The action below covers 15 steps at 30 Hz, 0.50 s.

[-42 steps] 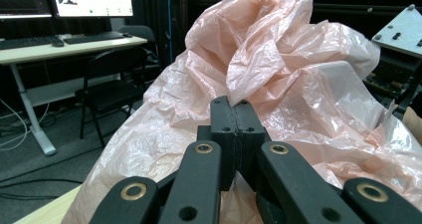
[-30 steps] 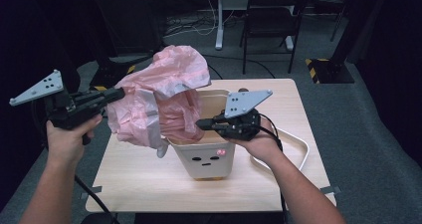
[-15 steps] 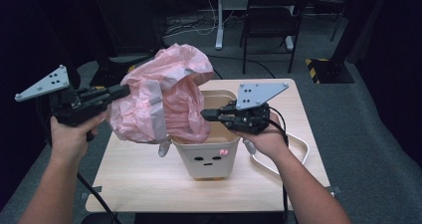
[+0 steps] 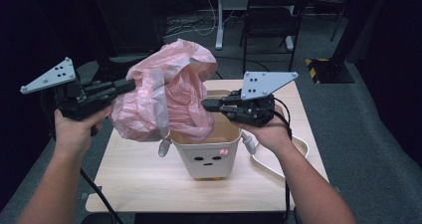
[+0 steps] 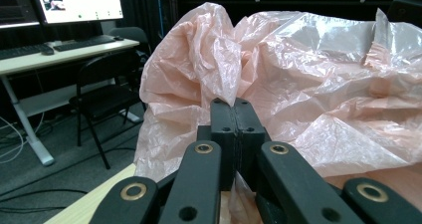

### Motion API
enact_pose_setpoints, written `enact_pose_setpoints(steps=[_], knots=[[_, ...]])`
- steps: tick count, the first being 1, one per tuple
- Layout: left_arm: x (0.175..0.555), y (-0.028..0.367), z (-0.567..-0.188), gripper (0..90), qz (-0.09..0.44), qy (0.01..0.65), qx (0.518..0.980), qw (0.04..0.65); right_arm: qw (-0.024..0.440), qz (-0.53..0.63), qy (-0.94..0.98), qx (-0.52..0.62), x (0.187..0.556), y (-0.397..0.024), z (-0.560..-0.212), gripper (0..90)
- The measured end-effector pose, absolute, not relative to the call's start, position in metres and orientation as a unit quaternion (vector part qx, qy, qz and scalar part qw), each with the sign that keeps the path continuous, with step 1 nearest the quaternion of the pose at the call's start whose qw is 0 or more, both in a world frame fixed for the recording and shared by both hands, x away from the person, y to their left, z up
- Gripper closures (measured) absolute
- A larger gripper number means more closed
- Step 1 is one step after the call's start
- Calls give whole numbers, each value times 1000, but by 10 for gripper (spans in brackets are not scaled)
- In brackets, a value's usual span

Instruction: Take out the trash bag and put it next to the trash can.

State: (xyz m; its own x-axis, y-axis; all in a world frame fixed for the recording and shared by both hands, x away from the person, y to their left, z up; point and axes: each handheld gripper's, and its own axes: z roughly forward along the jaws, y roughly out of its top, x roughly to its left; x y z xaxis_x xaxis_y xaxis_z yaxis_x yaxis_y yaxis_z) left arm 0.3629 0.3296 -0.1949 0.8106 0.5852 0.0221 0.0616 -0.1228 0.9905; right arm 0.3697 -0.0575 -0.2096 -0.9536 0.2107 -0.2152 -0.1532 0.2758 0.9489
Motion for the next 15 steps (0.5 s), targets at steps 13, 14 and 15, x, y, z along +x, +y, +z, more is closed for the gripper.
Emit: enact_pose_setpoints(steps=[13,14,15], knots=[[360,335,-191,897,220,227,721,616,152,613,775,21,374,-54,-200,900],[360,336,-191,897,220,230,720,617,152,613,775,21,375,-53,-200,900],[359,337,-190,897,220,231,719,618,152,612,776,21,375,-53,-199,900]])
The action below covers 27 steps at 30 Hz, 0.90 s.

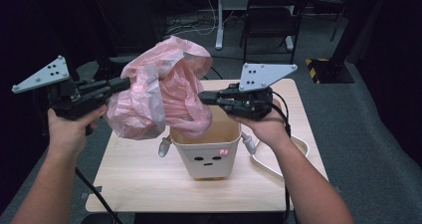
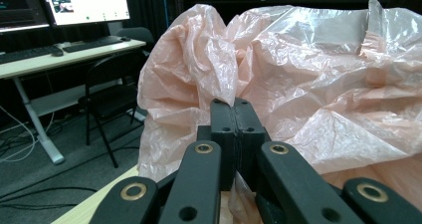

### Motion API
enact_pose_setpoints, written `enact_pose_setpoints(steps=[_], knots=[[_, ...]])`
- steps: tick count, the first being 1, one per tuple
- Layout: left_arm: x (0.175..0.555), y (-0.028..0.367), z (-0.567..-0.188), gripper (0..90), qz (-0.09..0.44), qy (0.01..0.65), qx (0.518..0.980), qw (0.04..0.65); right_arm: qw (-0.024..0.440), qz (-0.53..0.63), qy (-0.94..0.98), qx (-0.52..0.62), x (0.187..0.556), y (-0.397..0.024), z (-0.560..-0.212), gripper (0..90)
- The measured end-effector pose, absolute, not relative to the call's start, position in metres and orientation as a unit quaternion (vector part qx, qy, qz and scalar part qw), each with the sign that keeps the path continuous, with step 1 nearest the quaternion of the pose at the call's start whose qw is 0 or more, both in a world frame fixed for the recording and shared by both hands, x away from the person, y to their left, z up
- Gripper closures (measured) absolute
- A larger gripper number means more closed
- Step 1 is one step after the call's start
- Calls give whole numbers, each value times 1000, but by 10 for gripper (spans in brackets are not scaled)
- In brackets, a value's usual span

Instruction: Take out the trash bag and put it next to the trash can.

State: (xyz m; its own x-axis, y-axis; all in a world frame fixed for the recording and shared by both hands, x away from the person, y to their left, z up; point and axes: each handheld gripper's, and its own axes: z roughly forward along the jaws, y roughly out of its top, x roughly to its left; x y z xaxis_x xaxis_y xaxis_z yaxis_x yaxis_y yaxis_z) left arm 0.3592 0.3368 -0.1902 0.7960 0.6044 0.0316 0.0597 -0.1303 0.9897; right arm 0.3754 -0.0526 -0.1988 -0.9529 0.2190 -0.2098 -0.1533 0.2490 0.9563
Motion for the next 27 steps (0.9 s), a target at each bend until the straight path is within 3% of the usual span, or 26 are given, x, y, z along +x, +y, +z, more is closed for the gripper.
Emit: enact_pose_setpoints(steps=[16,24,27], knots=[[348,349,-183,897,237,235,709,621,147,622,769,-6,375,-31,-186,900],[350,348,-184,897,237,236,707,623,127,599,791,2,382,-22,-206,897],[350,351,-186,897,238,242,706,621,113,581,806,8,384,-19,-217,754]])
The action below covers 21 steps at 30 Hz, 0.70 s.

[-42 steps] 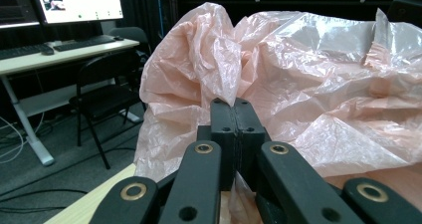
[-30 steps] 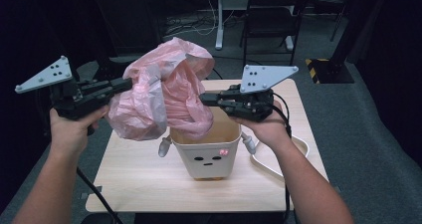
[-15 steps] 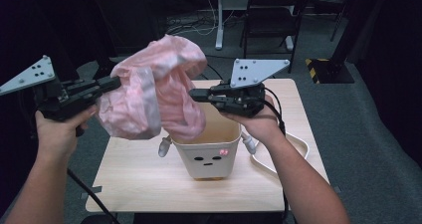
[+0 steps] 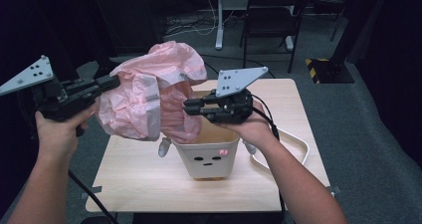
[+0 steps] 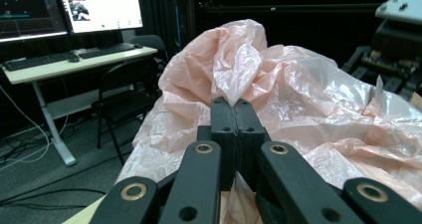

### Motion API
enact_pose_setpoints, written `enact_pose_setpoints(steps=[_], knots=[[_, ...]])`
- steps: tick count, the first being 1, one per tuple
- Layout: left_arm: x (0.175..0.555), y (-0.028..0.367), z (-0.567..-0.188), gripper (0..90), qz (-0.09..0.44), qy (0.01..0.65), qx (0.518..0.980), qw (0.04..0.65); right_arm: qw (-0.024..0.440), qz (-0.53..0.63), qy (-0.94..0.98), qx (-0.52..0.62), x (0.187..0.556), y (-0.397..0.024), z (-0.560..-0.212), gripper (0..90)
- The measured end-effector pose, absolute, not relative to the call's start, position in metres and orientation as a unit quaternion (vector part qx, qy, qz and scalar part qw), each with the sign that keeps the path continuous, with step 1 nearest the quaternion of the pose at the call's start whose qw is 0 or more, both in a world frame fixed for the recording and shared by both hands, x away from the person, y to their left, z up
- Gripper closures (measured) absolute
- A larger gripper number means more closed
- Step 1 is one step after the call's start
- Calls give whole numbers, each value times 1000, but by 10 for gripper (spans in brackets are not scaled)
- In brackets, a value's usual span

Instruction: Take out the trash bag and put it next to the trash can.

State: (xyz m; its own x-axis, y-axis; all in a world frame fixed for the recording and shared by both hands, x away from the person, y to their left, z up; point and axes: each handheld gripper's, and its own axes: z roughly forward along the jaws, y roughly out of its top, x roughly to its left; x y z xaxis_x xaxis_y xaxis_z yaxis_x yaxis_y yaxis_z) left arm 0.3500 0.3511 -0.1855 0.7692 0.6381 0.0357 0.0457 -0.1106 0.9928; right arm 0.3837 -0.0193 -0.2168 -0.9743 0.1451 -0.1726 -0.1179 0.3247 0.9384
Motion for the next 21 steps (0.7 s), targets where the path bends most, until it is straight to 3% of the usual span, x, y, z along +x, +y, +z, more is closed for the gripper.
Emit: enact_pose_setpoints(steps=[8,12,15,21], knots=[[348,356,-190,897,237,246,705,622,108,596,795,28,377,-30,-232,589],[347,358,-193,897,236,248,699,628,108,583,805,29,376,-27,-230,565],[347,360,-196,897,234,251,697,630,100,571,814,25,377,-25,-230,605],[348,362,-200,897,229,254,696,631,88,559,824,16,379,-23,-230,801]])
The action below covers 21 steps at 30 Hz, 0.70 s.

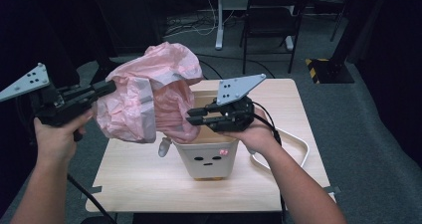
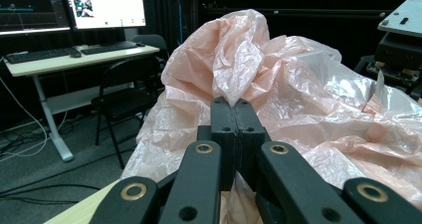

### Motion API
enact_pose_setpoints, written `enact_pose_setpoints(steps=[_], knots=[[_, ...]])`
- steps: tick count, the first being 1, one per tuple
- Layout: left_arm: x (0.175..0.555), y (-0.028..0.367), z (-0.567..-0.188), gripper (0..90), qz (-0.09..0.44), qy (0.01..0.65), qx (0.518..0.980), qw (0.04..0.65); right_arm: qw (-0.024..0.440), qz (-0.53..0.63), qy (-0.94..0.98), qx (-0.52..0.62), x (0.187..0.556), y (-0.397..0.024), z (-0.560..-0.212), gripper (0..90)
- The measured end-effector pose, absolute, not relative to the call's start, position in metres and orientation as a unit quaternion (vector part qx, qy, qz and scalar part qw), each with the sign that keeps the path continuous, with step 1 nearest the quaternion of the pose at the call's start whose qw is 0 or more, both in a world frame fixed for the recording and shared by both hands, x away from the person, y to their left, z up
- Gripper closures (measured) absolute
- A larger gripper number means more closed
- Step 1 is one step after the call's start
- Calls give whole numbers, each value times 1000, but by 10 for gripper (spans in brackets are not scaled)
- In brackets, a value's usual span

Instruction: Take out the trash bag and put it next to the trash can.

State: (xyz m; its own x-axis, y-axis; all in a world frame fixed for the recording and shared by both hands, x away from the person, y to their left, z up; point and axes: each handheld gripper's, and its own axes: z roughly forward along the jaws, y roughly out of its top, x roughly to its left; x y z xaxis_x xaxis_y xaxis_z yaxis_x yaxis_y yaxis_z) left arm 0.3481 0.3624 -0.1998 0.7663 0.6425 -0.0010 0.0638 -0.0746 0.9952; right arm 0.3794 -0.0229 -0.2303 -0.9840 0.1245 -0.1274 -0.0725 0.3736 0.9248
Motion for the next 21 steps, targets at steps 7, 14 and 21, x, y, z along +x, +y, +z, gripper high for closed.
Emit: enact_pose_setpoints(steps=[7,14,21], knots=[[347,361,-202,897,227,251,701,628,94,562,822,12,379,-23,-230,899],[348,359,-203,897,226,250,706,623,111,594,797,14,378,-25,-218,900],[348,360,-203,897,225,252,706,622,118,611,783,15,380,-25,-207,900]])
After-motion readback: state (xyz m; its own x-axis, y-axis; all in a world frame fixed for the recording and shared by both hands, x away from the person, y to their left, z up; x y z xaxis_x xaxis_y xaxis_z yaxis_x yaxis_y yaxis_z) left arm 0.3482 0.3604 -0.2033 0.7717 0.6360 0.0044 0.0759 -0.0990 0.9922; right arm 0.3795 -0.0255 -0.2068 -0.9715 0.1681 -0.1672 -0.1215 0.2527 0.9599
